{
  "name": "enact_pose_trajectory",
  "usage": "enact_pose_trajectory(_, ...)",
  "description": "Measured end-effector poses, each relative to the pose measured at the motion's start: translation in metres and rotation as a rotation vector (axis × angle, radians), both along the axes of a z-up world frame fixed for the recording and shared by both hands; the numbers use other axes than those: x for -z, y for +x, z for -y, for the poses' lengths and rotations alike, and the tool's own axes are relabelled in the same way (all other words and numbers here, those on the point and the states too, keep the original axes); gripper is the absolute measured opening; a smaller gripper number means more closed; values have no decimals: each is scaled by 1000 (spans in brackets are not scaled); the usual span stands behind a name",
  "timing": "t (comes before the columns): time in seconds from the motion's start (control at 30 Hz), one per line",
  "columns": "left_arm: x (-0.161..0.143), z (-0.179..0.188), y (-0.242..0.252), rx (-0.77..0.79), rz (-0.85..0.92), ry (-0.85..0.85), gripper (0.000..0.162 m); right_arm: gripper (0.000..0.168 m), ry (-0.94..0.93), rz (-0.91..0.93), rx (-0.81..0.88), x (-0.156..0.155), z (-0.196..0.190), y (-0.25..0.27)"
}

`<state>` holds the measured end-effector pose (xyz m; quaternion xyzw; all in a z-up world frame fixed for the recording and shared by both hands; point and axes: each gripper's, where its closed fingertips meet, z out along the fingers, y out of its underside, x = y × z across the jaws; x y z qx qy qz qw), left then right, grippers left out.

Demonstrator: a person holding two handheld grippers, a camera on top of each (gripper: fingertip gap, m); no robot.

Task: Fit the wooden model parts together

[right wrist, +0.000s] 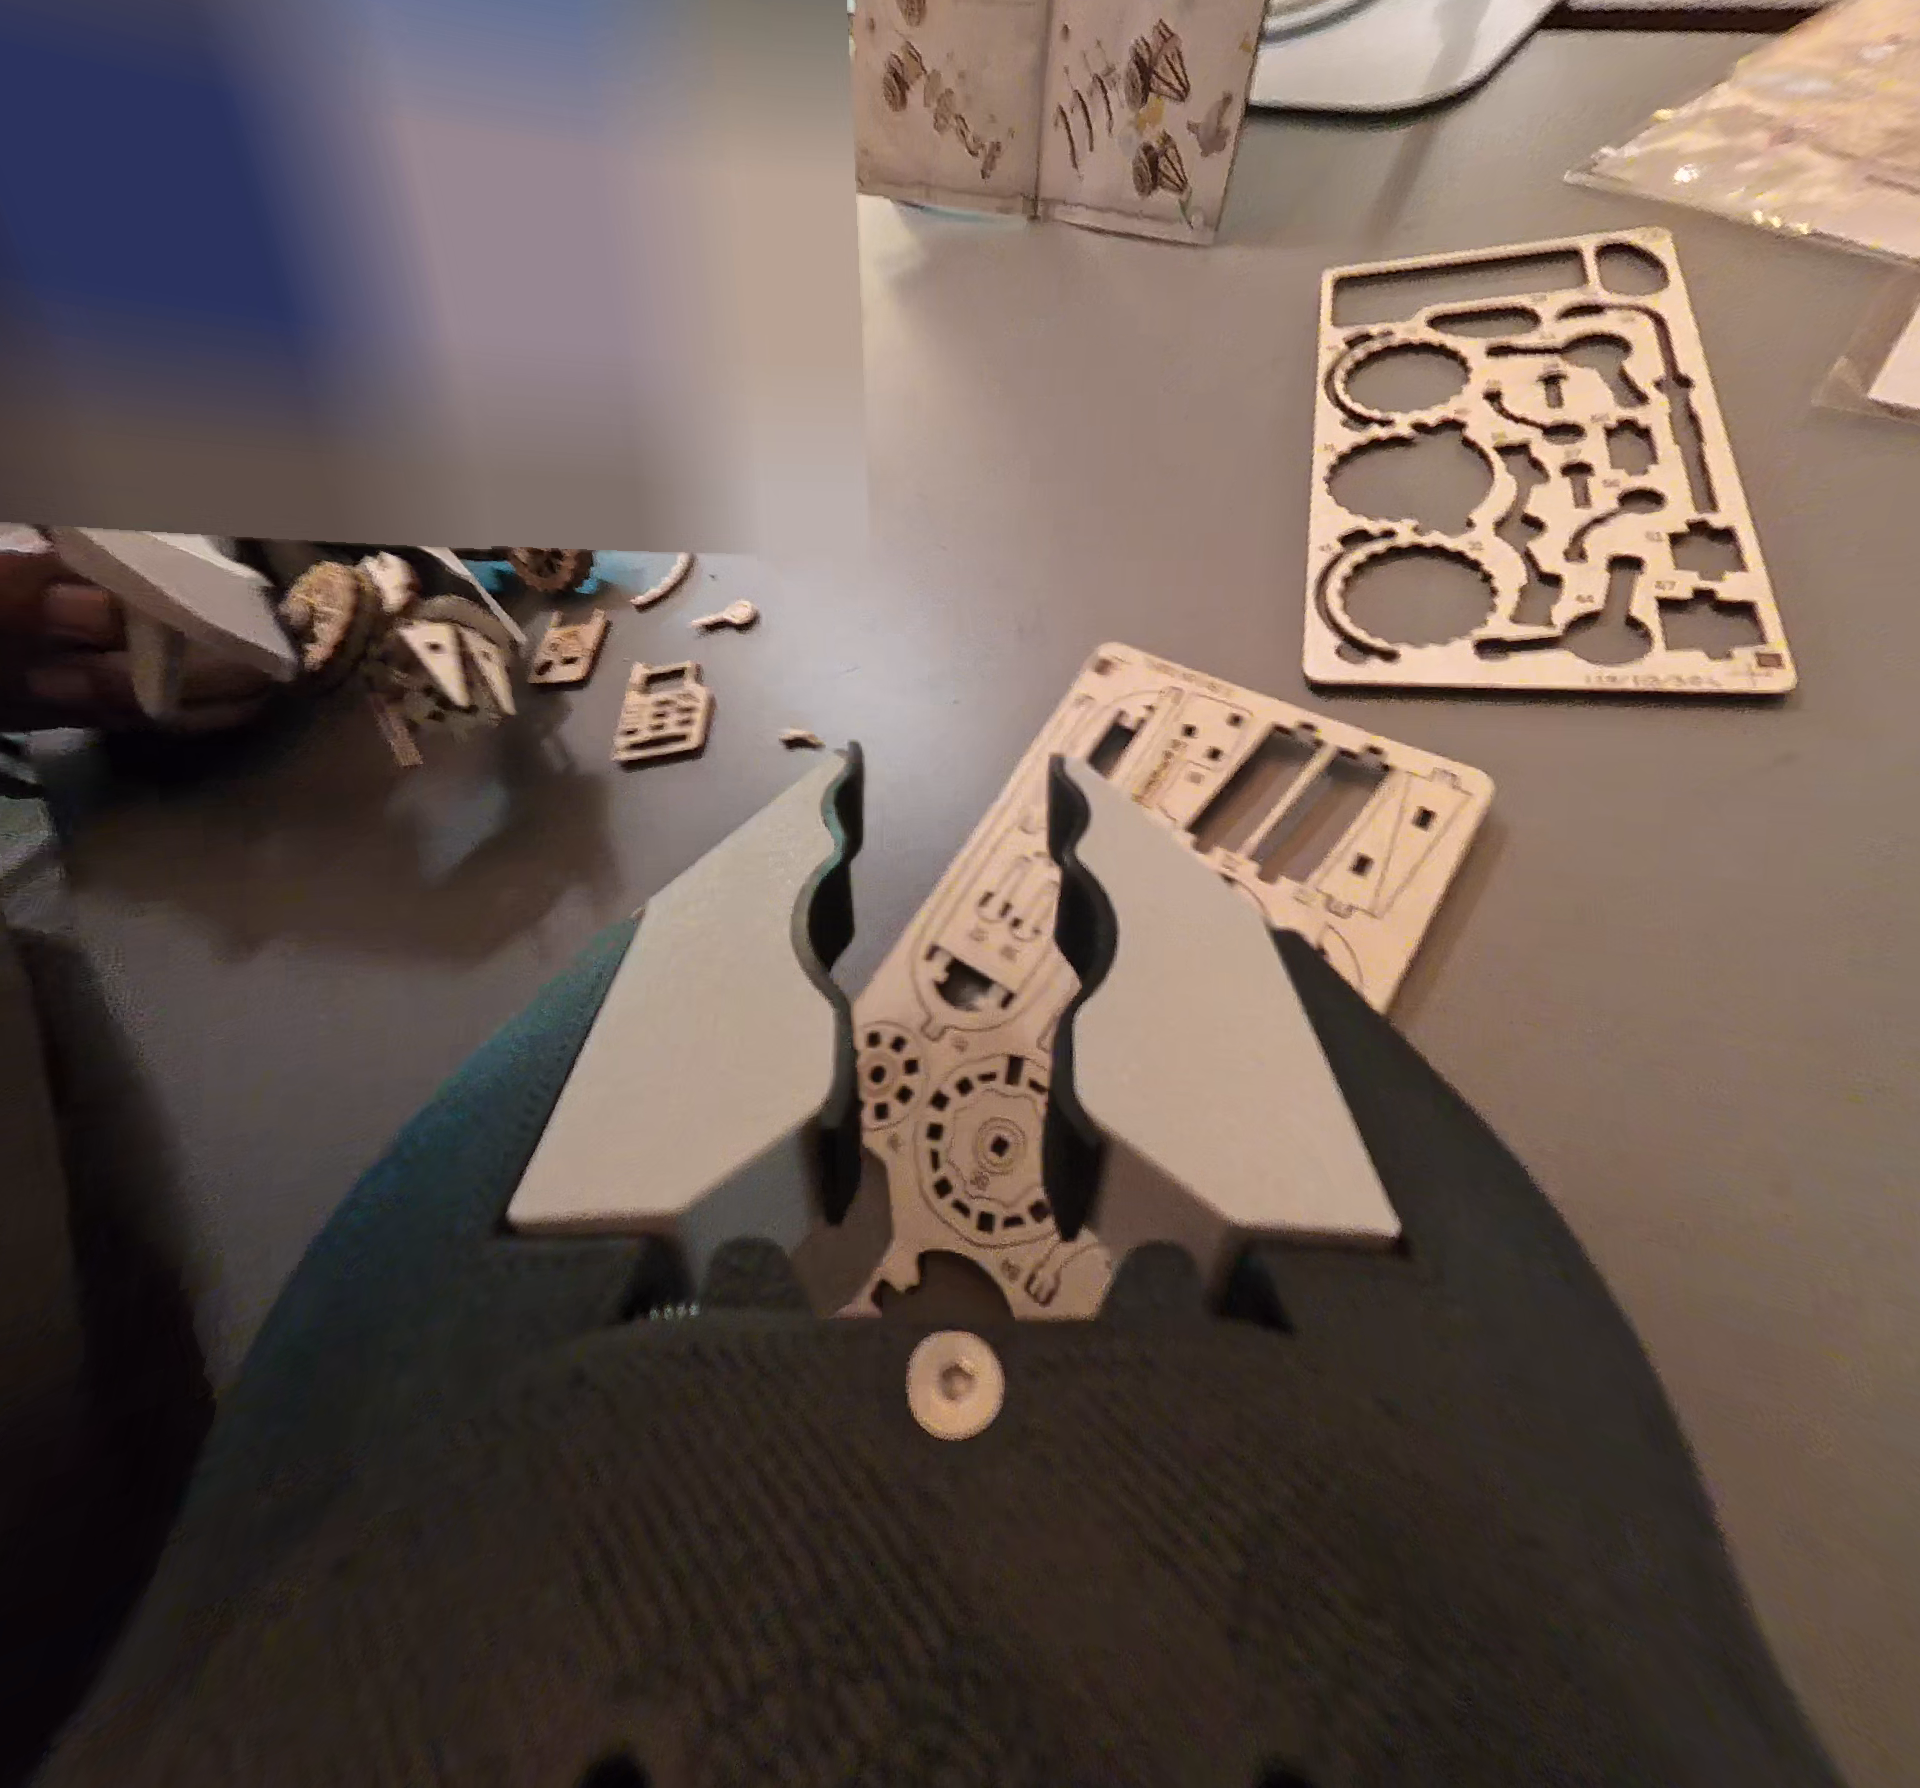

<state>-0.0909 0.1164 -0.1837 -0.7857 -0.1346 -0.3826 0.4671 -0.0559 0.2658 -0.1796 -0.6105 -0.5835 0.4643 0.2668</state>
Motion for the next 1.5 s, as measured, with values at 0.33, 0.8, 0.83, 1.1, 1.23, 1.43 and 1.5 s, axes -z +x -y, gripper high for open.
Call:
enact_pose_trajectory(0.33, -8, 12, 10, 45, -41, 48, 56, 29, -147, -185, -266, -47, 95, 14)
enact_pose_trajectory(0.8, -17, 18, 45, 175, -223, 145, 55, 21, 107, -142, -405, -32, 151, 22)
enact_pose_trajectory(0.83, -18, 18, 46, 180, -229, 149, 55, 20, 110, -141, -410, -32, 152, 22)
enact_pose_trajectory(1.1, -15, 17, 41, 167, -87, 97, 55, 17, 159, -132, -439, -27, 153, 22)
enact_pose_trajectory(1.23, -20, 18, 40, 171, 192, 58, 55, 16, 304, -162, -435, -28, 149, 23)
enact_pose_trajectory(1.43, -20, 20, 41, 191, 225, 45, 55, 16, 413, -169, -451, -24, 150, 24)
enact_pose_trajectory(1.5, -18, 21, 43, 202, 216, 35, 55, 16, 429, -182, -459, -25, 152, 24)
